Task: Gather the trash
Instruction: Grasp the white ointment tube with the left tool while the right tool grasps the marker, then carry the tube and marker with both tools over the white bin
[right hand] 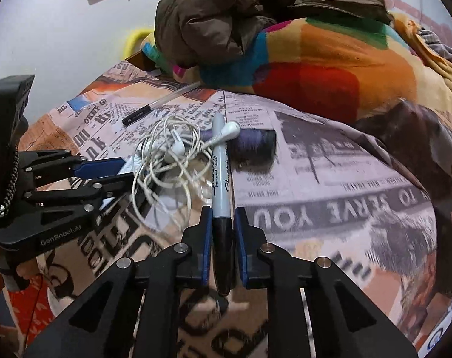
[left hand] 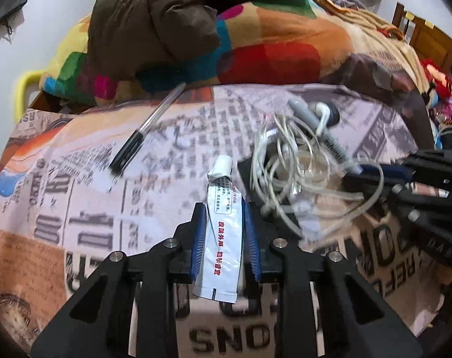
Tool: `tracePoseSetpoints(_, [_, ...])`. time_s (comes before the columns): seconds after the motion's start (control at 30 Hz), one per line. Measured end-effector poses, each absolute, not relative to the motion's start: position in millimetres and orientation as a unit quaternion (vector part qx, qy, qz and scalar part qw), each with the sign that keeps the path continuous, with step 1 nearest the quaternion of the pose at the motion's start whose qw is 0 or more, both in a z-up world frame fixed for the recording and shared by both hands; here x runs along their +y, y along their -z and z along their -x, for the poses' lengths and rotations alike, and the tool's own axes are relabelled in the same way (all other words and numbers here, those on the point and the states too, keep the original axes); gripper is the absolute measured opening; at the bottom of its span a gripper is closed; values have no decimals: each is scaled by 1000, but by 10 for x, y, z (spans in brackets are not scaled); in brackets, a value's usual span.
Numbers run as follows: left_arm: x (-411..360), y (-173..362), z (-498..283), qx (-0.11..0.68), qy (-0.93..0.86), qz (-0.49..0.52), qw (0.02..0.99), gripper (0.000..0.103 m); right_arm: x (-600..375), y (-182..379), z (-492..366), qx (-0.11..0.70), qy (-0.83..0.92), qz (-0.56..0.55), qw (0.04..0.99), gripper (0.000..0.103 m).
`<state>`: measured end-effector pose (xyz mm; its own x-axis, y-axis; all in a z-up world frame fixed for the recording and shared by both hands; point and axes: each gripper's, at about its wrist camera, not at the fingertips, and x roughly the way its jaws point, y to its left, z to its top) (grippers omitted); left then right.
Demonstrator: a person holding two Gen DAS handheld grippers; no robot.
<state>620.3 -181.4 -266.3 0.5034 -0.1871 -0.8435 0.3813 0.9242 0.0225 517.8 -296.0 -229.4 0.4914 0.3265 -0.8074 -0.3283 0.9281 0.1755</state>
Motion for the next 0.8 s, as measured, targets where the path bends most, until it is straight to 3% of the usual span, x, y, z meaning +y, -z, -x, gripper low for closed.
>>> tracePoseSetpoints(0.47, [-1517, 2386, -5548, 481, 166, -39, 860, 25, -3322, 2250, -4642, 496, -159, -29, 853, 12])
tracePoseSetpoints(0.8, [-1388, 1842, -5001, 438, 156, -16, 885, 25, -3378, 1772, -4410, 464, -153, -45, 871, 11])
